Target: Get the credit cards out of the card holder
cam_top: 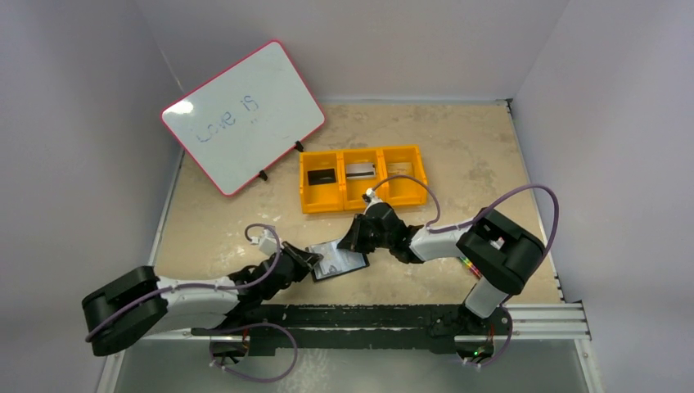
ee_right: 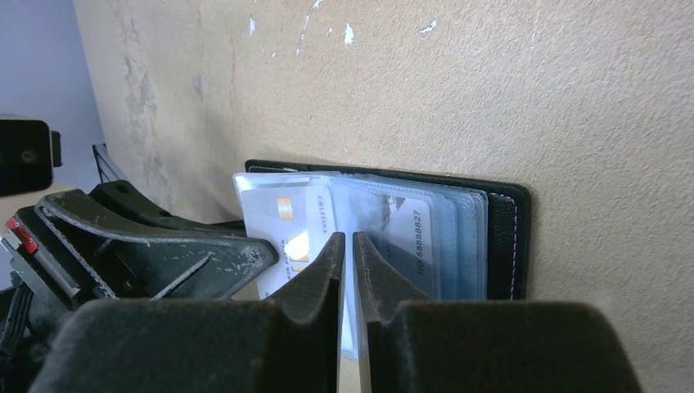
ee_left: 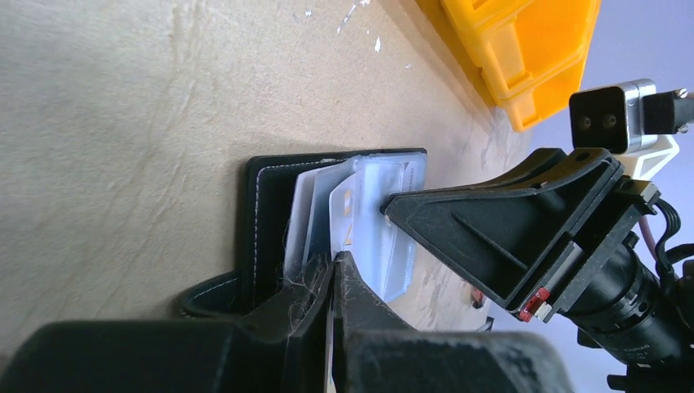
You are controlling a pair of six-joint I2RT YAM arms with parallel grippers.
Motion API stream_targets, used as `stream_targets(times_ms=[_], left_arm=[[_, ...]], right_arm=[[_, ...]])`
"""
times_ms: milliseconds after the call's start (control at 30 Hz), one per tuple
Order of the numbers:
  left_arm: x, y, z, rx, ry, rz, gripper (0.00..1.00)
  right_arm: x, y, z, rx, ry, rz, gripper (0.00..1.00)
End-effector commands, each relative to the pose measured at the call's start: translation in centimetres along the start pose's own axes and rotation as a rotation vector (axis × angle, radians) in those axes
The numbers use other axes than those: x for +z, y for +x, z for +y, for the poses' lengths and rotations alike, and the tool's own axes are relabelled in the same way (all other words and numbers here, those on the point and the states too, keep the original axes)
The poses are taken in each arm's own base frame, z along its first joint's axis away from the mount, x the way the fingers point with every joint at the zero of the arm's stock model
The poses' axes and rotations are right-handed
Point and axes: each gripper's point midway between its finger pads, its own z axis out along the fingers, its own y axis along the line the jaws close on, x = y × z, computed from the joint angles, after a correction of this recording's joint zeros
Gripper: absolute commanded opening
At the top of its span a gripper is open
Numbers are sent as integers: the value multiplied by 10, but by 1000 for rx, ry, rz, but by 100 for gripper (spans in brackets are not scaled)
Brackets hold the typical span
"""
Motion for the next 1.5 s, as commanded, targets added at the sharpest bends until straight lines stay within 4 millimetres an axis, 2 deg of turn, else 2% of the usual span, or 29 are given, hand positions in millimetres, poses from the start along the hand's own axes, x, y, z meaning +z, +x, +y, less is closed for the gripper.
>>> stream_targets(times_ms=[0,233,333,400,533,667,733,900,967,1033,1067,1133,1167,1200,1267,1333,1467], left_arm=[[-11,-16,53,145,-195,-58,0],[-23,-36,42,249,-229,-112,0],[-23,-35,17,262,-152,-107,0],[-23,-33,-4,257,-89,-98,0],[-25,-32,-41,285,2,-87,0],[-31,-37,-77,320,70,-94,0],[-35,-39,-95,330,106,-101,0],[-45,-48,-126,359,172,-128,0],[-47,-48,-134,368,201,-130,0],[-49,-46,-142,378,234,-124,0],[-49,-45,-144,384,244,-123,0],[-50,-45,-150,386,273,-125,0],[-51,-44,-154,388,296,-122,0],[-52,-42,-158,389,316,-119,0],[-54,-41,-164,387,347,-114,0],[-56,-39,-170,383,378,-112,0],[-62,-43,-188,345,466,-141,0]], right_arm=[[-6,34,-64,2,234,102,11],[-5,27,-52,-16,204,92,11],[-6,19,-36,-54,147,76,13],[-8,6,-21,-93,101,29,17],[-24,-16,13,-117,2,-54,24],[-52,-45,43,-147,-77,-187,43],[-66,-58,48,-142,-85,-262,54],[-107,-95,43,-130,-75,-521,77],[-126,-104,42,-109,-101,-612,81],[-144,-107,41,-93,-122,-652,92],[-151,-108,44,-95,-136,-649,95],[-160,-113,50,-162,-173,-623,95],[-161,-121,43,-195,-143,-599,94],[-160,-132,28,-225,-67,-561,92],[-171,-151,15,-264,-72,-561,92],[-180,-153,26,-284,-217,-526,92],[-185,-134,60,-332,-457,-423,89]])
